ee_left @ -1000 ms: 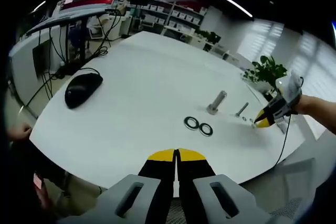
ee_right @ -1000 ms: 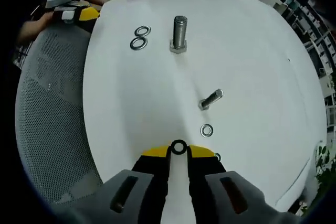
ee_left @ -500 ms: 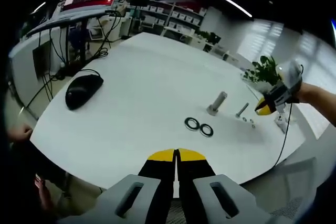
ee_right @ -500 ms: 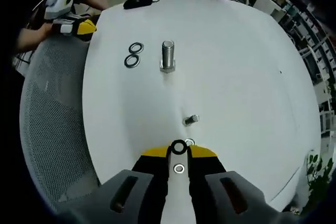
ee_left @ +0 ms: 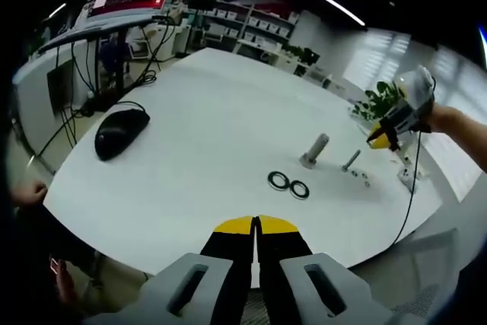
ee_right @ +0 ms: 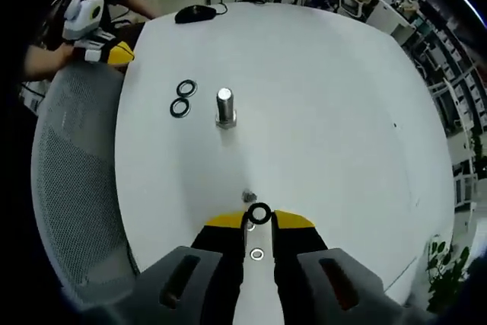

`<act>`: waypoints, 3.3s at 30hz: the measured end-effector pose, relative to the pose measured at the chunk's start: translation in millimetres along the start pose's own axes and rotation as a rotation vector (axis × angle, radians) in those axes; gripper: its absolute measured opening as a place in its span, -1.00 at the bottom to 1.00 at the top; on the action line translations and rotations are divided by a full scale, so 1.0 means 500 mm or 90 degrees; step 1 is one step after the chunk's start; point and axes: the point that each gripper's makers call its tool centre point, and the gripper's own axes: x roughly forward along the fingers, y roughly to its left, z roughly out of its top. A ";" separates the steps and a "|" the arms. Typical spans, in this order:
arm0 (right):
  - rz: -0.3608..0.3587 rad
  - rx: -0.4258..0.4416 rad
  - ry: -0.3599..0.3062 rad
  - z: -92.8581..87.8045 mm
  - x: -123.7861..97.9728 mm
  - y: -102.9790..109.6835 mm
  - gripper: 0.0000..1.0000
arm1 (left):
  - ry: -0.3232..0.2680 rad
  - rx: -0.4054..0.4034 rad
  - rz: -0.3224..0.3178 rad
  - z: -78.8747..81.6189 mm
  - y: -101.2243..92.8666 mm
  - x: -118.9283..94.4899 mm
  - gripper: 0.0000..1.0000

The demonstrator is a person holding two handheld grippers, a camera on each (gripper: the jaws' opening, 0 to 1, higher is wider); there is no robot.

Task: Place the washer onto the threaded stud by aligning its center hole with the stud, sliding it down to the base, and recovering from edge contact or off-axis alignment until the washer reaches the visible bottom stop.

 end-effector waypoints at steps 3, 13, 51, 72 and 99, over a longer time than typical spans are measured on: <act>0.004 0.000 -0.006 0.010 0.000 -0.006 -0.72 | 0.001 0.000 0.001 0.000 0.001 0.000 -1.00; 0.010 -0.012 0.007 0.013 0.015 -0.009 -0.72 | -0.003 -0.002 0.000 0.002 0.002 -0.001 -1.00; 0.066 -0.034 0.071 -0.028 0.135 0.037 -0.72 | -0.009 -0.004 -0.001 0.003 0.010 0.000 -1.00; 0.067 0.011 0.068 -0.063 0.151 0.053 -0.52 | -0.004 -0.002 -0.001 -0.001 0.010 0.001 -1.00; 0.022 0.172 0.031 -0.199 0.084 0.044 -0.49 | 0.001 -0.002 0.004 -0.003 0.013 0.000 -1.00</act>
